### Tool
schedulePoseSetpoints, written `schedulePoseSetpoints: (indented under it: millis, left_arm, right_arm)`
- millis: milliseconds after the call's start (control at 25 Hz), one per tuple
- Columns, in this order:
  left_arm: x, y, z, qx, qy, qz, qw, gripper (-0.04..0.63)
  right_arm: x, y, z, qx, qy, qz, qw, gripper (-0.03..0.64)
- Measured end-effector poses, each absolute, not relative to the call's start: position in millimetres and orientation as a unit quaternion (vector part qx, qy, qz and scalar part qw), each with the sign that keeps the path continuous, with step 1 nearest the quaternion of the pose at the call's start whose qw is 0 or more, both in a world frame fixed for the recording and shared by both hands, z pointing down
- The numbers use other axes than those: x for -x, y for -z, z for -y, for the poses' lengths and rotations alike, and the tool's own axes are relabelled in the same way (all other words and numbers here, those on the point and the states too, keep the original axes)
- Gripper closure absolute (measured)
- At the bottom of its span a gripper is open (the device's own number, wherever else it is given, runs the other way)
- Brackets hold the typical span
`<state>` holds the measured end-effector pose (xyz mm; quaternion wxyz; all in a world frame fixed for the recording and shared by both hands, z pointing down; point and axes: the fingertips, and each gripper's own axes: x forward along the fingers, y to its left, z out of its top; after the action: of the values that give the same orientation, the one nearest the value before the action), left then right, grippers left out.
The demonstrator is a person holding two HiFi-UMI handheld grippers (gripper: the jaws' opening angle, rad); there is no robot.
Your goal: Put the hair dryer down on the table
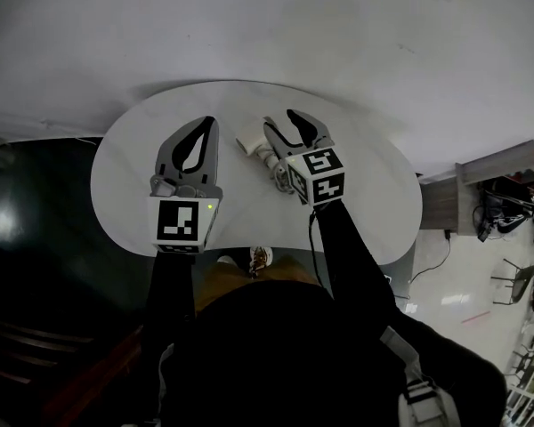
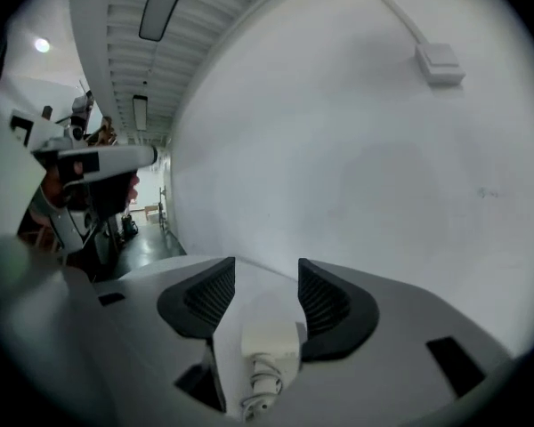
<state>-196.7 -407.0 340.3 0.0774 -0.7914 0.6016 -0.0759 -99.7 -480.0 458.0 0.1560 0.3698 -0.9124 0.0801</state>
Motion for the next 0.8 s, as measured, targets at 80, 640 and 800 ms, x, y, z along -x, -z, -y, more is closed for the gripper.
schedulePoseSetpoints:
  millis: [80,640,800]
  left_arm:
    - [195.9,-342.6,407.6,0.792,0.076,-0.602,0.071,0.580]
    - [193.1,-366.3,405.5,0.791,0.107,-0.600,0.051,0.580]
    - [199.5,-374.6,404.3,0.783,0.107,-0.612,0.038,0.580]
  right_arm:
    - [108.6,-488.7,480.6,-0.351,-0.097,0.911,0.195,0.373]
    - [97.6,-674.7,464.4,-0.300,-0.190,0.849,0.391,0.328]
    - [98.0,-690.7,468.3,-0.295,-0.200,0.834,0.420,0.325]
